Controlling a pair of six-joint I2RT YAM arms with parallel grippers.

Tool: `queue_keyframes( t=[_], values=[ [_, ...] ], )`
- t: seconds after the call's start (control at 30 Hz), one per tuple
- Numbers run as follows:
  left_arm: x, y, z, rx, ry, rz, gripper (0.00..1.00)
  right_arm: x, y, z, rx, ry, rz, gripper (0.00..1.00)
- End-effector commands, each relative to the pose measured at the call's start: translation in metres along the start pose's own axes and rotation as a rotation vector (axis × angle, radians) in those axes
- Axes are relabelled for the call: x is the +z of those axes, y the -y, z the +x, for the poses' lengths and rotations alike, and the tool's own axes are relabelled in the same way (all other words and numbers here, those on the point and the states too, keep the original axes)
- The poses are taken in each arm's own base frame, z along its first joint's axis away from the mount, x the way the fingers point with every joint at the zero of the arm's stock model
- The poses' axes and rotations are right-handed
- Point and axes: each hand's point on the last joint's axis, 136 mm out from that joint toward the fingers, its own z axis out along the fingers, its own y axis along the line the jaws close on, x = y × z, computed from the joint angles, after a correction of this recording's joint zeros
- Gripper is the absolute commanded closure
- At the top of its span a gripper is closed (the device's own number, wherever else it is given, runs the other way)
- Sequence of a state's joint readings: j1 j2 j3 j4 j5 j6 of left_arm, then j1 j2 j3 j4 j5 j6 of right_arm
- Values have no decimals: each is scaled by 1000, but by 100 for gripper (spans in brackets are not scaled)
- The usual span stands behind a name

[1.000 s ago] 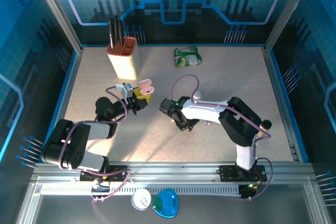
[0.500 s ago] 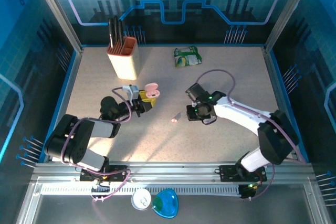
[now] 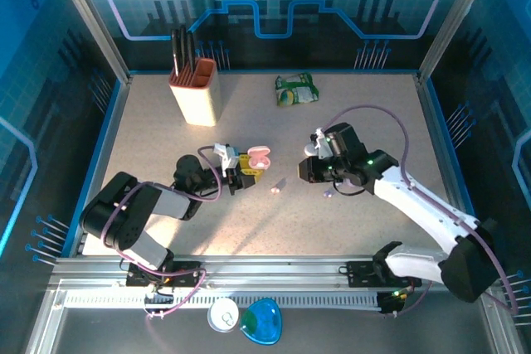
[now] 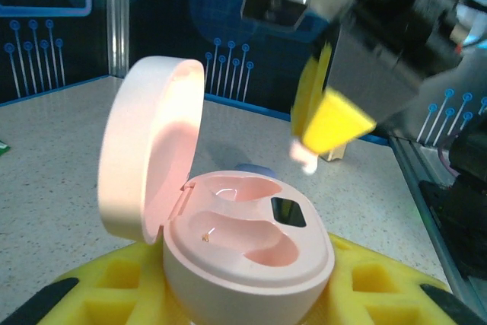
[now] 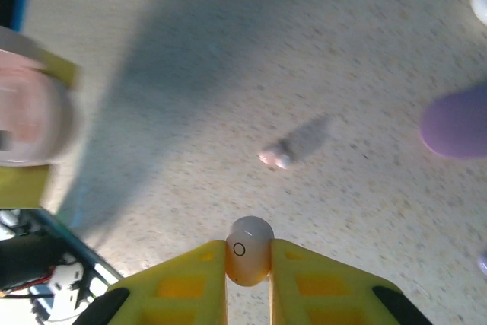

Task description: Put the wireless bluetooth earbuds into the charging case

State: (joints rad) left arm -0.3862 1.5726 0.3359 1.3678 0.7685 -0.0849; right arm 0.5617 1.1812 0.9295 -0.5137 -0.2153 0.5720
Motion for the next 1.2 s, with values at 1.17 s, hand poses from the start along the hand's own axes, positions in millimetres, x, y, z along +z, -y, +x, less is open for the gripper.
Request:
queue_keyframes(
  t=[1.17],
  values=[
    [14,30,-16,65,28,156,76,20,-73,-8,-298,-29,-213,81]
  ],
)
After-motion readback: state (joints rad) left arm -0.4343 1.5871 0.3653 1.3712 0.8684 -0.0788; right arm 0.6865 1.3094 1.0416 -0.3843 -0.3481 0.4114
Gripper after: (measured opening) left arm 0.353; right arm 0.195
